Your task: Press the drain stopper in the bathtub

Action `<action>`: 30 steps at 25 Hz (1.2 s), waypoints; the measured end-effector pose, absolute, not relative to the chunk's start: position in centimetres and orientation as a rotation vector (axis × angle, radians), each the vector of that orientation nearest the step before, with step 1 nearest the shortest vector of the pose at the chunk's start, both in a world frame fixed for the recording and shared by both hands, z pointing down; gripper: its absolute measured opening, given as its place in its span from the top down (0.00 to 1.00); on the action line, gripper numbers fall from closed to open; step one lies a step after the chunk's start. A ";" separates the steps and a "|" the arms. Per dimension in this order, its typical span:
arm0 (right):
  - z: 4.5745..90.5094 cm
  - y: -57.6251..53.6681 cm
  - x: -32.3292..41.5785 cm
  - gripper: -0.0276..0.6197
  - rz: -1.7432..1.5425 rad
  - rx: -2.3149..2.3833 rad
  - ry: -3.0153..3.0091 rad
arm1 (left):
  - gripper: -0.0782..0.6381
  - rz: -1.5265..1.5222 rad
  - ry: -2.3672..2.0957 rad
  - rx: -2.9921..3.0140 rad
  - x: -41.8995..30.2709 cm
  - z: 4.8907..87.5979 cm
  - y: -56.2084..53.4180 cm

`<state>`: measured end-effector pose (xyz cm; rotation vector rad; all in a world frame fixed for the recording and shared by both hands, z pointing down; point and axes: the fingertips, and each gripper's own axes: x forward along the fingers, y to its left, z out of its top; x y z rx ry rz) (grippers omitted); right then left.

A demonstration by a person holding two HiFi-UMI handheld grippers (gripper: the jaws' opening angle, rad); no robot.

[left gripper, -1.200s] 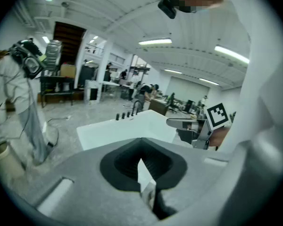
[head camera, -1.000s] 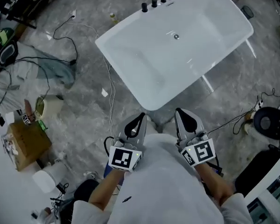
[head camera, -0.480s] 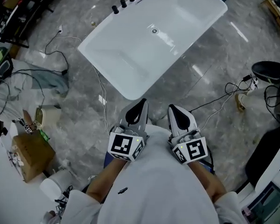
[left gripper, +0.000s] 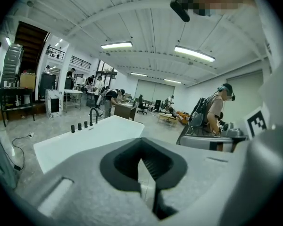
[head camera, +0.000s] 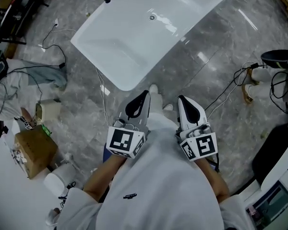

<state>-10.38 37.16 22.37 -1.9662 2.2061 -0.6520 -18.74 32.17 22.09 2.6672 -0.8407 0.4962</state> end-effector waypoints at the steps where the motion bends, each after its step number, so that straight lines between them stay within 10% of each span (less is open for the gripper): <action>1: 22.6 36.8 -9.9 0.95 -0.663 -1.970 2.199 | 0.89 0.509 -0.836 2.665 -18.4 22.4 31.8; 30: 27.2 3.1 11.0 0.95 -0.793 -2.016 2.294 | 0.89 0.566 -0.789 2.556 3.2 28.4 -3.2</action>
